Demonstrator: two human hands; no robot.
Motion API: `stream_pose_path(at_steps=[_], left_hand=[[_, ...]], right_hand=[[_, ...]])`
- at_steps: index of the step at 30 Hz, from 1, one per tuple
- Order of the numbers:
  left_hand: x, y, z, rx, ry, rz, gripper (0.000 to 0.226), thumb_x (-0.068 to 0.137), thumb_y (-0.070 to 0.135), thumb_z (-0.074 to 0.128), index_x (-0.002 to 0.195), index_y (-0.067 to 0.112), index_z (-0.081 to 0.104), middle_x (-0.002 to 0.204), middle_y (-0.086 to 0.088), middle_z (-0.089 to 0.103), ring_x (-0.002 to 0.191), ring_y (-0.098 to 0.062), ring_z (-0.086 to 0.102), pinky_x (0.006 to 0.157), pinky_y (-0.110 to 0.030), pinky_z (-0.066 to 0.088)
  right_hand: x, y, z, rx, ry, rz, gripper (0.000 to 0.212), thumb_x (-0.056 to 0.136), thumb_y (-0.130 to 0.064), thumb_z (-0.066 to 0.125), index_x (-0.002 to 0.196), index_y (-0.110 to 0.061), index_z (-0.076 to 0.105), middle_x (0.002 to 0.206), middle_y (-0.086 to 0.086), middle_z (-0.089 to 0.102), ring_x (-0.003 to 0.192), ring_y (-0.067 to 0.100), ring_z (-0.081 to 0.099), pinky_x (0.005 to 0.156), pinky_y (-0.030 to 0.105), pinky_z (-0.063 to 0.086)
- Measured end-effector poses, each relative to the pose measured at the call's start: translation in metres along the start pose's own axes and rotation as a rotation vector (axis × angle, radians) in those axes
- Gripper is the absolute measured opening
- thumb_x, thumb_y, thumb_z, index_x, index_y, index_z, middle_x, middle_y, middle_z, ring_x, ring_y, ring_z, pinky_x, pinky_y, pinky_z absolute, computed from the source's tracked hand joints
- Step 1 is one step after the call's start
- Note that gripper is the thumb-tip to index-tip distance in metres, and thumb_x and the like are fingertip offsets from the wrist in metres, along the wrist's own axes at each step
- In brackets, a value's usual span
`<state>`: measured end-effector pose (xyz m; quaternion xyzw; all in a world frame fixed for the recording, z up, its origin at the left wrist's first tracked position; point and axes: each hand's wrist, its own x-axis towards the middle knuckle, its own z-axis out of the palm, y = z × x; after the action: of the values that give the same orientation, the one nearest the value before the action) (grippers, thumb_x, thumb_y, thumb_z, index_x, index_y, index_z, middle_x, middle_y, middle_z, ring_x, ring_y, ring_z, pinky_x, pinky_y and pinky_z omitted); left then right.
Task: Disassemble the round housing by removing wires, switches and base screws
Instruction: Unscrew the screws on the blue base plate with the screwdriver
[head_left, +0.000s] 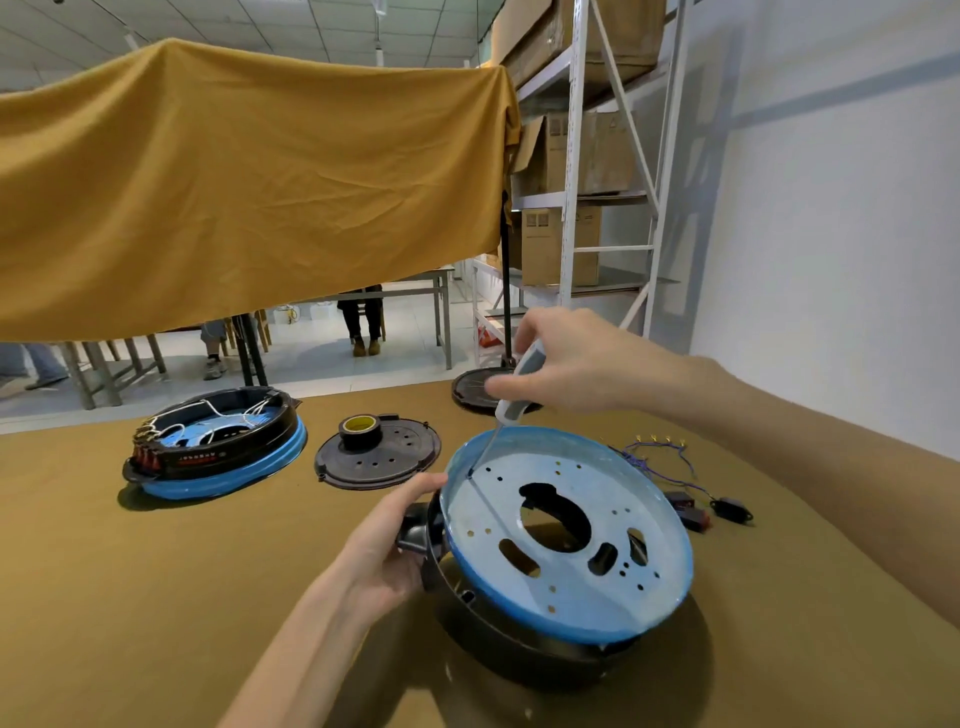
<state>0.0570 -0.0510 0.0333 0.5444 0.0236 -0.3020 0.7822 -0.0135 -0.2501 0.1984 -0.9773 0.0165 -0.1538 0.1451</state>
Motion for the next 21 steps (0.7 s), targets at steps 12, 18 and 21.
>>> stream_pose_path(at_steps=[12,18,21], left_hand=[[0.014,-0.02,-0.024,-0.093,-0.101,-0.076,0.081,0.061,0.031,0.096,0.127,-0.002,0.061,0.102,-0.019,0.072,0.095,-0.032,0.066,0.104,-0.046,0.05],[0.016,-0.02,-0.024,-0.129,-0.09,-0.121,0.073,0.073,0.027,0.087,0.134,0.0,0.059,0.104,-0.019,0.073,0.087,-0.031,0.071,0.08,-0.042,0.063],[0.017,-0.022,-0.023,-0.105,-0.094,-0.128,0.067,0.07,0.029,0.087,0.126,0.001,0.064,0.104,-0.02,0.073,0.087,-0.032,0.069,0.09,-0.044,0.057]], right_hand=[[0.031,-0.013,0.024,-0.081,-0.031,-0.102,0.037,0.09,-0.047,0.068,0.104,-0.013,0.068,0.091,0.004,0.074,0.066,0.014,0.068,0.049,0.033,0.053],[0.022,-0.002,0.022,0.045,-0.171,-0.151,0.035,0.079,-0.019,0.079,0.109,-0.028,0.062,0.106,0.002,0.063,0.086,0.016,0.064,0.066,0.038,0.056],[0.014,0.005,0.027,-0.108,-0.084,-0.077,0.038,0.087,-0.051,0.07,0.11,-0.024,0.056,0.099,0.002,0.06,0.075,0.003,0.053,0.055,0.031,0.042]])
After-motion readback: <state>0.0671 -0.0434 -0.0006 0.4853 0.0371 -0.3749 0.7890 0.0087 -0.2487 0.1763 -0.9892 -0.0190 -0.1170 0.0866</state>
